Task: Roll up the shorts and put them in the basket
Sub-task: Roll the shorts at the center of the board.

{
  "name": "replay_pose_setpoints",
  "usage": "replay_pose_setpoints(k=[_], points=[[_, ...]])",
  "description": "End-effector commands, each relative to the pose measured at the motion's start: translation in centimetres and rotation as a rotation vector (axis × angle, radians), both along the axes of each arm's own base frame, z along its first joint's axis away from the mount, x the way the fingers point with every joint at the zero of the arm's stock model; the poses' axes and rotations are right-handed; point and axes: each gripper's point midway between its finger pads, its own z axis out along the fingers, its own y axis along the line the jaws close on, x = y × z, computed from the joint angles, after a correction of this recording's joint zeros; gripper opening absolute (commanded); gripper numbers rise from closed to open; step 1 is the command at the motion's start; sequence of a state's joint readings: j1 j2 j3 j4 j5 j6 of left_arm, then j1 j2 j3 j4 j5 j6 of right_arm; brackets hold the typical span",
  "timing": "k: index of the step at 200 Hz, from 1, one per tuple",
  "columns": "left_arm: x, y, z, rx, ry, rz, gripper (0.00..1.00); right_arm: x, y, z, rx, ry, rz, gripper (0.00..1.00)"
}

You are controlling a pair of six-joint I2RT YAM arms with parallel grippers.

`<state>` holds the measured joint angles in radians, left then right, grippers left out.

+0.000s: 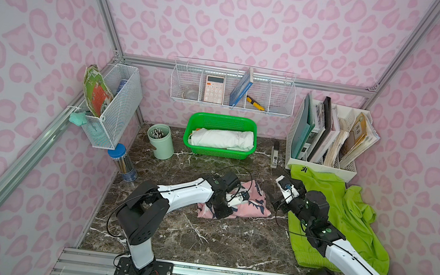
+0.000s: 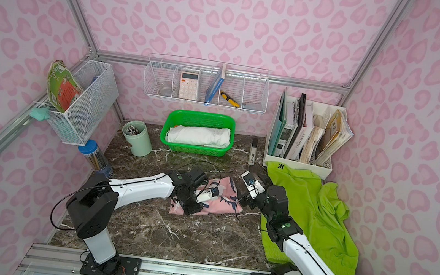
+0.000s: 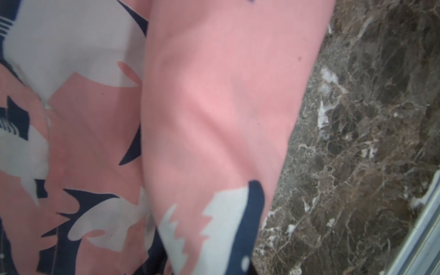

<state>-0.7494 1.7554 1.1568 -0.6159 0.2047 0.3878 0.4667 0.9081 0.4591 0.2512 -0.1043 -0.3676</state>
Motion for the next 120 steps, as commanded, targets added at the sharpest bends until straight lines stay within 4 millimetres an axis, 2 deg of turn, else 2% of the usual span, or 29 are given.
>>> replay_pose_setpoints(k=[1,22,60,120], points=[[-1.4,0.0,0.0,-0.017,0.111,0.006,0.0,-0.4,0.7,1.4,-0.036,-0.101,0.036,0.98],[-1.5,0.0,0.1,-0.029,0.167,0.018,0.0,-1.3,1.6,1.0,-0.086,-0.117,0.087,0.98],[-1.5,0.5,0.7,-0.031,0.302,0.062,0.0,-5.1,4.6,0.1,-0.132,-0.203,0.271,0.98],[-1.3,1.2,0.6,-0.046,0.444,0.114,0.0,-7.9,7.1,-3.0,-0.259,-0.143,0.431,0.97]])
